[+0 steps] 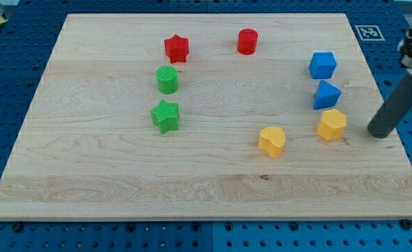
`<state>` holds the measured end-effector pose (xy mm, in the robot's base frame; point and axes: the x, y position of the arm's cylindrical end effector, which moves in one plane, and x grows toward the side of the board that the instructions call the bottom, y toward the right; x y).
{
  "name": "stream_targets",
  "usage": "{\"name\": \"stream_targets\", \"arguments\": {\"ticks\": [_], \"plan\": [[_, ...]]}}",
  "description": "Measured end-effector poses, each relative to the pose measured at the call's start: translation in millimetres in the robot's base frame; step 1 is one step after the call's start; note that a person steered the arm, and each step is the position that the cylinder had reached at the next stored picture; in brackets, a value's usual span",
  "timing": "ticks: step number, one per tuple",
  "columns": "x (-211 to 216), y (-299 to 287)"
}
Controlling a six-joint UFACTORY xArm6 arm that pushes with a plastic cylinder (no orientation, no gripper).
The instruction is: Push the yellow hexagon to the left
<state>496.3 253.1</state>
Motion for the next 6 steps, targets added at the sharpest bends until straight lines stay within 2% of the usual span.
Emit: {"name": "stream_targets", "arguments": {"ticks": [3, 5, 6], "plan": [[-7.2, -40.7], [-12.0, -45.7], [-12.0, -30.2]]}}
